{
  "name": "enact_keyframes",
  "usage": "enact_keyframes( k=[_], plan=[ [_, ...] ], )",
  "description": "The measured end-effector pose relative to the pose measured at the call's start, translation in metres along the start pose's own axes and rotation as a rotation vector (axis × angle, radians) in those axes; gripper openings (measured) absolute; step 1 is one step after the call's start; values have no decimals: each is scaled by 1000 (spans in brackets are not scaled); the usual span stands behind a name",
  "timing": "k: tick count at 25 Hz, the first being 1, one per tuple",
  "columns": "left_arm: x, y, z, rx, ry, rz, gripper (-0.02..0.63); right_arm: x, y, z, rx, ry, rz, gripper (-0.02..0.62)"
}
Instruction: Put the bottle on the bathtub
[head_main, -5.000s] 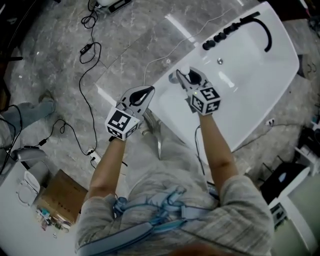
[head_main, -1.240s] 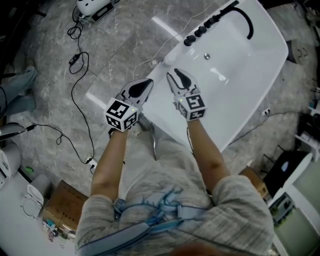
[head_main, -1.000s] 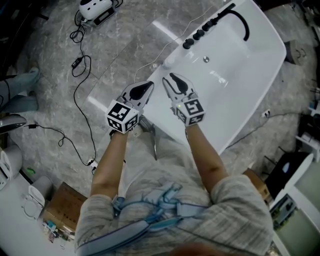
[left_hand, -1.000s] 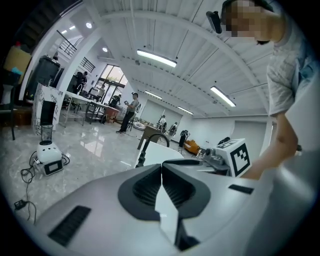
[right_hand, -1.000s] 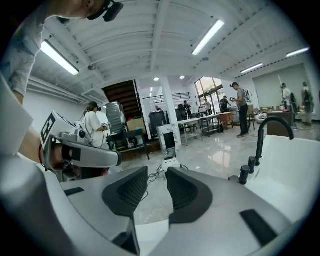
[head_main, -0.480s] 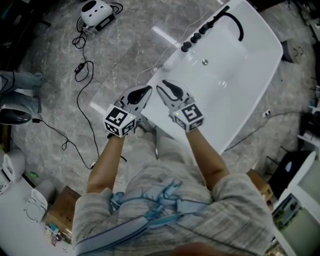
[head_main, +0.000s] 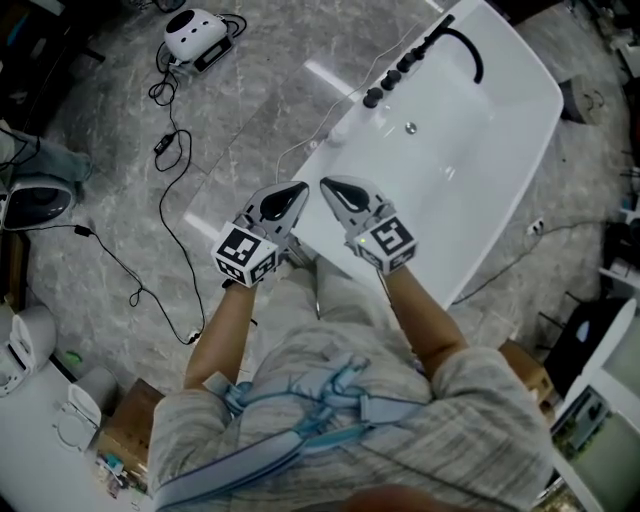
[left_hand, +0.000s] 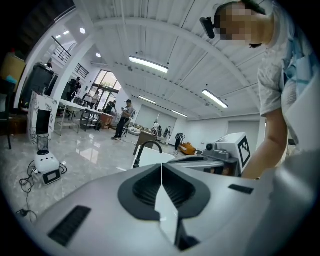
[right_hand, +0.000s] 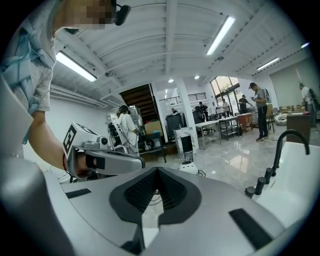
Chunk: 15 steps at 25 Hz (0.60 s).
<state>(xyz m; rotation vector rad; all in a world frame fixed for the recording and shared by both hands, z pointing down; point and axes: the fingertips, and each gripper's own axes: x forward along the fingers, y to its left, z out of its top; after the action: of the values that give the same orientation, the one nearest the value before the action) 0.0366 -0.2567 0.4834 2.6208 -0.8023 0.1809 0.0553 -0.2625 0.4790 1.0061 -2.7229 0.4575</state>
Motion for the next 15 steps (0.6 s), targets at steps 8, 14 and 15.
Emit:
enact_keyframes(
  k=[8, 14, 15],
  plan=[
    [-10, 16, 14, -56, -61, 65, 5, 11, 13, 7, -25, -12, 20, 5],
    [-23, 20, 18, -62, -79, 88, 5, 12, 22, 13, -36, -5, 20, 4],
    [-25, 20, 16, -62, -77, 88, 5, 12, 22, 12, -39, -5, 18, 5]
  ],
)
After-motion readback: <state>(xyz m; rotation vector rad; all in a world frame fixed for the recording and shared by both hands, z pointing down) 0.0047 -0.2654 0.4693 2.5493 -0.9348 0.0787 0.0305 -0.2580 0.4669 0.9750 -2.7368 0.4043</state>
